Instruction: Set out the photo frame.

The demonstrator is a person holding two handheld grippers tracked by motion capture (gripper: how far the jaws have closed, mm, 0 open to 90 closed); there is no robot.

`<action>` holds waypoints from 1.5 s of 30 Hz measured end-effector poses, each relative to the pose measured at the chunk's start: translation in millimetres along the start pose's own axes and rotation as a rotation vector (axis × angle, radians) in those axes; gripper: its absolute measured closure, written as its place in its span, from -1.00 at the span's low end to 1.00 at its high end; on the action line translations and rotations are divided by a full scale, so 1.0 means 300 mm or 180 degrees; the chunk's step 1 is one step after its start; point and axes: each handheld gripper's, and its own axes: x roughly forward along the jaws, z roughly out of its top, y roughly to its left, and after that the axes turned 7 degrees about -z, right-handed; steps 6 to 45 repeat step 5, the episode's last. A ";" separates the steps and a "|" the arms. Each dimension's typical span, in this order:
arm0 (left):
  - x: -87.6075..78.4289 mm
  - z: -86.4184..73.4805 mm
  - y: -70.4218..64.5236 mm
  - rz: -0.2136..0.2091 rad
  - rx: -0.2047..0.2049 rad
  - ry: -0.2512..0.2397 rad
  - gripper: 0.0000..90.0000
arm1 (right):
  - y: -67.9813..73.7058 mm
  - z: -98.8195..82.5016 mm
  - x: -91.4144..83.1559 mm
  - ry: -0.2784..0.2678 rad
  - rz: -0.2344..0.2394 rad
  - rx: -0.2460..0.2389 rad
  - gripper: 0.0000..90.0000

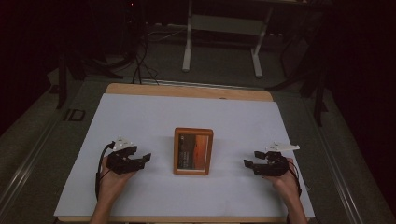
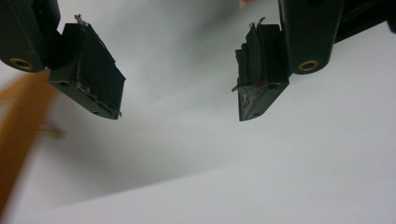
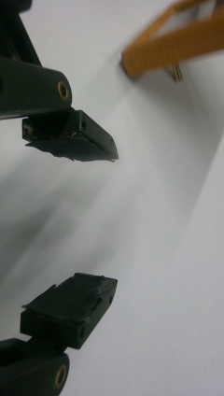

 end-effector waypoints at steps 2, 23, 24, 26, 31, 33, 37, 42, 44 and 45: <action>0.012 -0.007 0.013 0.0195 -0.0017 0.0110 -0.28 | -0.022 -0.010 0.002 -0.0029 -0.0045 0.0091 -0.29; 0.028 -0.020 0.030 0.0304 -0.0072 0.0195 -0.28 | -0.046 -0.020 0.003 -0.0011 -0.0163 0.0141 -0.30; 0.028 -0.020 0.030 0.0304 -0.0072 0.0195 -0.28 | -0.046 -0.020 0.003 -0.0011 -0.0163 0.0141 -0.30; 0.028 -0.020 0.030 0.0304 -0.0072 0.0195 -0.28 | -0.046 -0.020 0.003 -0.0011 -0.0163 0.0141 -0.30; 0.028 -0.020 0.030 0.0304 -0.0072 0.0195 -0.28 | -0.046 -0.020 0.003 -0.0011 -0.0163 0.0141 -0.30; 0.028 -0.020 0.030 0.0304 -0.0072 0.0195 -0.28 | -0.046 -0.020 0.003 -0.0011 -0.0163 0.0141 -0.30; 0.028 -0.020 0.030 0.0304 -0.0072 0.0195 -0.28 | -0.046 -0.020 0.003 -0.0011 -0.0163 0.0141 -0.30; 0.028 -0.020 0.030 0.0304 -0.0072 0.0195 -0.28 | -0.046 -0.020 0.003 -0.0011 -0.0163 0.0141 -0.30; 0.028 -0.020 0.030 0.0304 -0.0072 0.0195 -0.28 | -0.046 -0.020 0.003 -0.0011 -0.0163 0.0141 -0.30; 0.028 -0.020 0.030 0.0304 -0.0072 0.0195 -0.28 | -0.046 -0.020 0.003 -0.0011 -0.0163 0.0141 -0.30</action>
